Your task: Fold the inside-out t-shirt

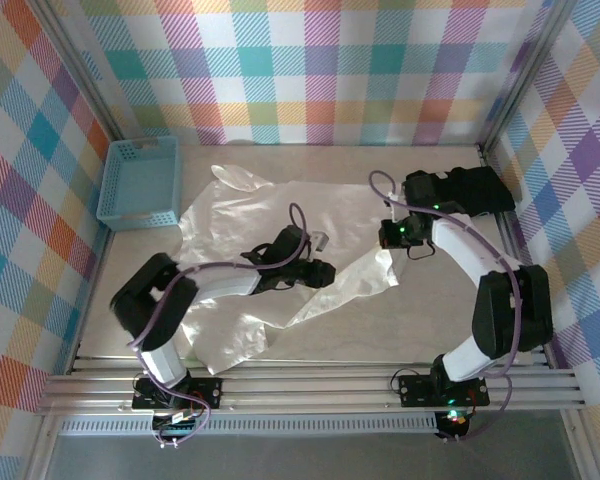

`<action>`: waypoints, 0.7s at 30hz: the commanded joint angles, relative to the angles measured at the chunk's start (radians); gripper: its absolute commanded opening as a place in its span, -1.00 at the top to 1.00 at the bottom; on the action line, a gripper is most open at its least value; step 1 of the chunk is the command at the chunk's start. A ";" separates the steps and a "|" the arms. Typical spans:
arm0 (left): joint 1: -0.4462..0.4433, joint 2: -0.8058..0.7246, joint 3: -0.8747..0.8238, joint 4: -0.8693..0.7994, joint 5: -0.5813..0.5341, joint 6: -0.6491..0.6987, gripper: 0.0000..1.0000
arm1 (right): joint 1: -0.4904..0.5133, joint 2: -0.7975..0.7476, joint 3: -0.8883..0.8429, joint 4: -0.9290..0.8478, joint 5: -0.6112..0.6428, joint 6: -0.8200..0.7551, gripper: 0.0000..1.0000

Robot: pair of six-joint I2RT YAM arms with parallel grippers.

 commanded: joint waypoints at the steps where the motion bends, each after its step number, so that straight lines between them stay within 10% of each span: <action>1: 0.010 -0.128 -0.048 -0.021 -0.078 0.007 0.22 | -0.020 -0.015 -0.020 0.086 -0.176 0.073 1.00; 21: 0.216 -0.530 -0.245 -0.548 -0.251 -0.102 0.06 | -0.166 0.108 0.026 0.160 -0.240 0.176 1.00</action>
